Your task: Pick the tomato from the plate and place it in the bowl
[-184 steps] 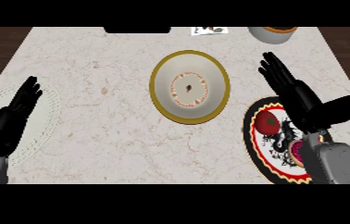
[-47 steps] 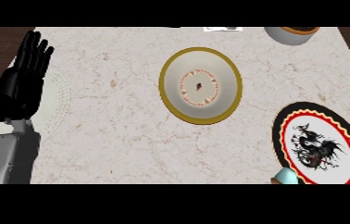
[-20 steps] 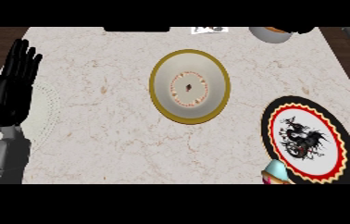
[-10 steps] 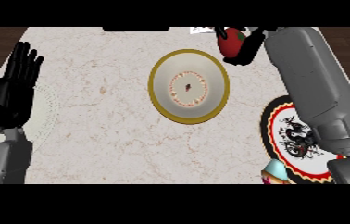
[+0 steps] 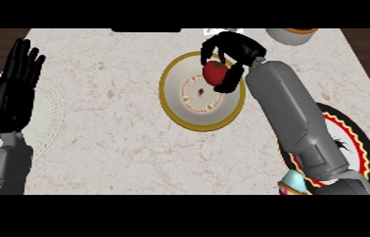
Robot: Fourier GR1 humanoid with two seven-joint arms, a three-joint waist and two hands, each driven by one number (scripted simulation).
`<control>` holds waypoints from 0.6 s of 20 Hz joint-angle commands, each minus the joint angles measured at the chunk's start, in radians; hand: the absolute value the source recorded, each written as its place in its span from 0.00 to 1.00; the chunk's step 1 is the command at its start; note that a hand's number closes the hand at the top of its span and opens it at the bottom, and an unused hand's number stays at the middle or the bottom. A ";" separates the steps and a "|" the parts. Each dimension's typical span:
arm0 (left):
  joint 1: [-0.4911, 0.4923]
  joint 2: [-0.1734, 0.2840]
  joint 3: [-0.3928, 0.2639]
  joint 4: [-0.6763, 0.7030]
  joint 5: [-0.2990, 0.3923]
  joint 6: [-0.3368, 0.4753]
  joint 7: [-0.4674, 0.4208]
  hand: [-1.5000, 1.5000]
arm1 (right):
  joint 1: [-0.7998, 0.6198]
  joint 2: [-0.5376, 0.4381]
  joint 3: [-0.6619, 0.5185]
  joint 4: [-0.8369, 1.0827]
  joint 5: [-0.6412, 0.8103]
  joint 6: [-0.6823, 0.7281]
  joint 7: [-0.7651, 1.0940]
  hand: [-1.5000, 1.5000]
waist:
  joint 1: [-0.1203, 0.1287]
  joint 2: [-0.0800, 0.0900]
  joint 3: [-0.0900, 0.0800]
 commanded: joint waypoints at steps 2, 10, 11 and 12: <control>0.011 0.009 0.011 0.027 0.005 -0.025 -0.036 0.50 | 0.016 0.094 -0.048 0.116 -0.036 -0.063 0.003 0.00 | 0.007 0.004 0.000; 0.004 -0.014 -0.019 -0.016 -0.012 0.003 0.009 0.50 | -0.022 0.087 -0.261 0.132 -0.230 -0.166 -0.093 0.00 | 0.013 0.005 0.001; -0.005 -0.022 -0.012 0.004 -0.008 0.008 -0.009 0.50 | 0.005 0.105 -0.263 0.128 -0.227 -0.219 -0.118 0.00 | 0.007 0.005 0.001; 0.012 -0.015 0.005 -0.001 0.005 0.001 -0.018 0.50 | -0.048 0.054 -0.318 0.155 -0.271 -0.184 -0.115 0.00 | 0.018 0.008 0.001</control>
